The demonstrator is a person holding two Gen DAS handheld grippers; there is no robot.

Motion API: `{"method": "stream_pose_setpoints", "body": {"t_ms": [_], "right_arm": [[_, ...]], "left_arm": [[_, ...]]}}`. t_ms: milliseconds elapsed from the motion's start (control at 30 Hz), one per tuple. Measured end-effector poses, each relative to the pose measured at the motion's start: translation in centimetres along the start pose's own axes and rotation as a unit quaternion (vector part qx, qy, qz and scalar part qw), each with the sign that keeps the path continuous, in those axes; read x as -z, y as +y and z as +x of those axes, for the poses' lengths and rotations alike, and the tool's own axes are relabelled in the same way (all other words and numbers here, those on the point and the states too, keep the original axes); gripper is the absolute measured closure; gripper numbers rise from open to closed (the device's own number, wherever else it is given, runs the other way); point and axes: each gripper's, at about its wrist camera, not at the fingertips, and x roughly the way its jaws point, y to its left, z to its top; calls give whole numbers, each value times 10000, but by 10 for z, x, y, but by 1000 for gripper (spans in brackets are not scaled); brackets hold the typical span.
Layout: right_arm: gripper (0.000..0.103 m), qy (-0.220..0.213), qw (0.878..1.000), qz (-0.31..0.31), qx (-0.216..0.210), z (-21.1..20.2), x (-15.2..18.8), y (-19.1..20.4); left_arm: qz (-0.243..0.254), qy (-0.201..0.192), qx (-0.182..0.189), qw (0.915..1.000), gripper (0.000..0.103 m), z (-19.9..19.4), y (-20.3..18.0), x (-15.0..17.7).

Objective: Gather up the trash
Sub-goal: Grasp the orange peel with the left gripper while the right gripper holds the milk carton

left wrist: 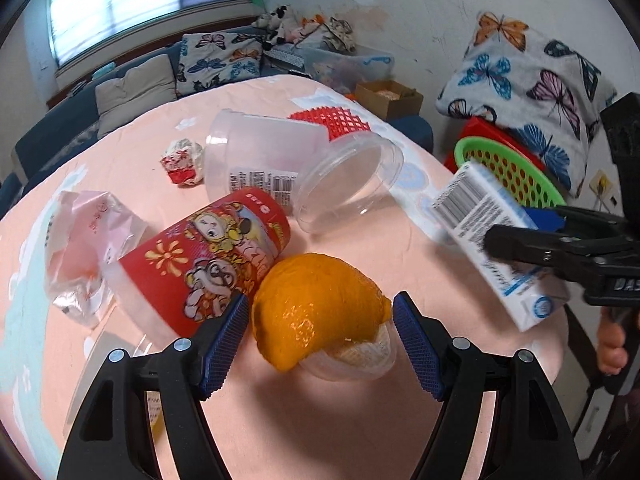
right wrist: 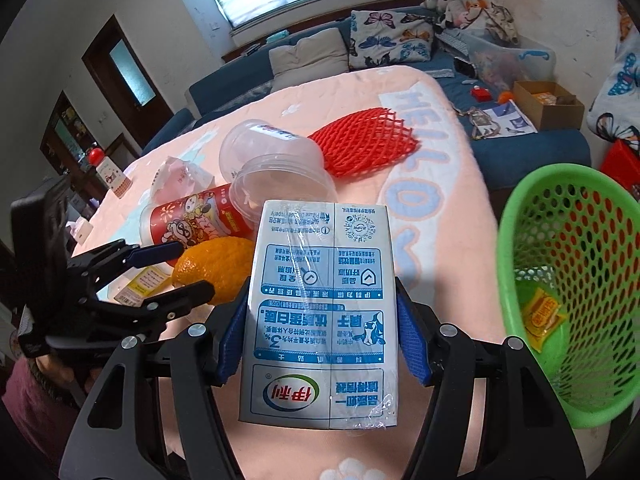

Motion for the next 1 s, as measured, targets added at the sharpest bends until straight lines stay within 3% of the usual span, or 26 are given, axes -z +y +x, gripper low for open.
{"method": "stream_pose_setpoints", "body": {"t_ms": [800,1000], "right_arm": [[39,-116,9997,182,144,-17,10,-15],[39,-156,9995,206,180,-20,11,-16]], "left_arm": [[474,57,-158,9987,32,17,-8,-5],[434,-13,-129,9990,44,14,-9,-5]]}}
